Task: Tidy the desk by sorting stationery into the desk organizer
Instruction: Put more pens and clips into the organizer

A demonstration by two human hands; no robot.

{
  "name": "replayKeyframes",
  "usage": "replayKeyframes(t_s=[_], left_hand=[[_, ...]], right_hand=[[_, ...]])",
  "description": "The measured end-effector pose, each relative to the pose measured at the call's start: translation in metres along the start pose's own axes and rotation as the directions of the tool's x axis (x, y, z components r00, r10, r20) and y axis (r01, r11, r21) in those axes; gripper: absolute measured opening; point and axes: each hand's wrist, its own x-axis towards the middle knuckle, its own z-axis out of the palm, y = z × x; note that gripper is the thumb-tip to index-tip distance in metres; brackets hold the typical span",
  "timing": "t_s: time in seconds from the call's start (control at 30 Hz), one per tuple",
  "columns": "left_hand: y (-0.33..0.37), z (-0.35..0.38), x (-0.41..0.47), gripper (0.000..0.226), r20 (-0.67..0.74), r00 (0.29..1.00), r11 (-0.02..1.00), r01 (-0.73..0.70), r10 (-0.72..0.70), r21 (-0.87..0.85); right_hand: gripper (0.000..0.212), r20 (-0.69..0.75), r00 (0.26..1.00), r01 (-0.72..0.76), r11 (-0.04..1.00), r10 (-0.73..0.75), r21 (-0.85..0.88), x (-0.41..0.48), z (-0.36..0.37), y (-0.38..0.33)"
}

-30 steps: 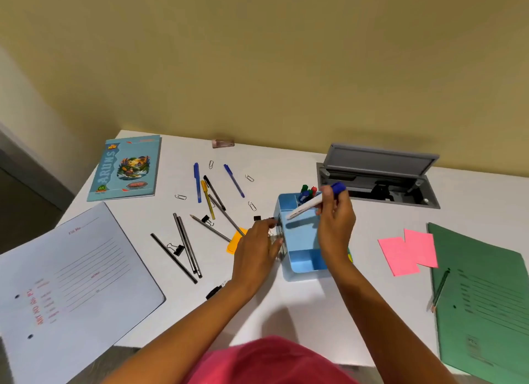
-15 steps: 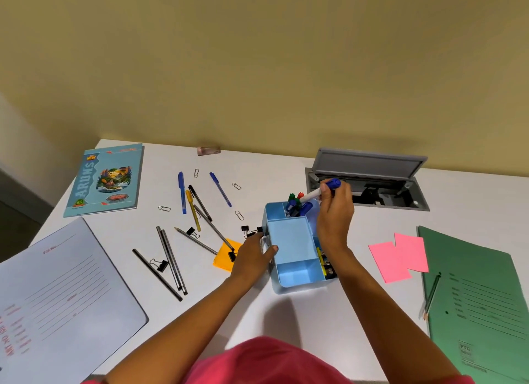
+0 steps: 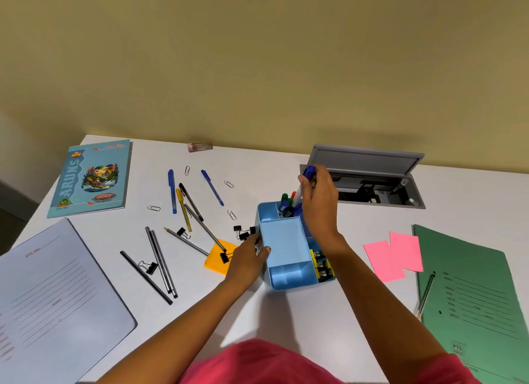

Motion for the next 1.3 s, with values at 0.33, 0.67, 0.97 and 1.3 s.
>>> replayKeyframes(t_s=[0.33, 0.67, 0.97, 1.3], left_hand=[[0.003, -0.002, 0.001, 0.049, 0.019, 0.999, 0.999, 0.026, -0.026, 0.027], [0.026, -0.007, 0.004, 0.062, -0.127, 0.986, 0.994, -0.105, 0.108, 0.027], [0.065, 0.006, 0.055, 0.062, -0.09, 0.944, 0.944, -0.304, 0.316, 0.129], [0.076, 0.024, 0.077, 0.036, 0.0, 0.932, 0.912, -0.356, 0.364, 0.206]], right_hand=[[0.026, 0.073, 0.997, 0.035, 0.999, -0.035, -0.003, -0.009, -0.009, -0.006], [0.031, -0.146, 0.972, -0.153, 0.971, 0.182, 0.185, -0.026, -0.025, -0.007], [0.031, -0.267, 0.948, -0.128, 0.975, 0.174, 0.18, -0.025, -0.032, -0.005], [0.034, -0.288, 0.932, -0.159, 0.963, 0.219, 0.219, -0.029, -0.039, 0.001]])
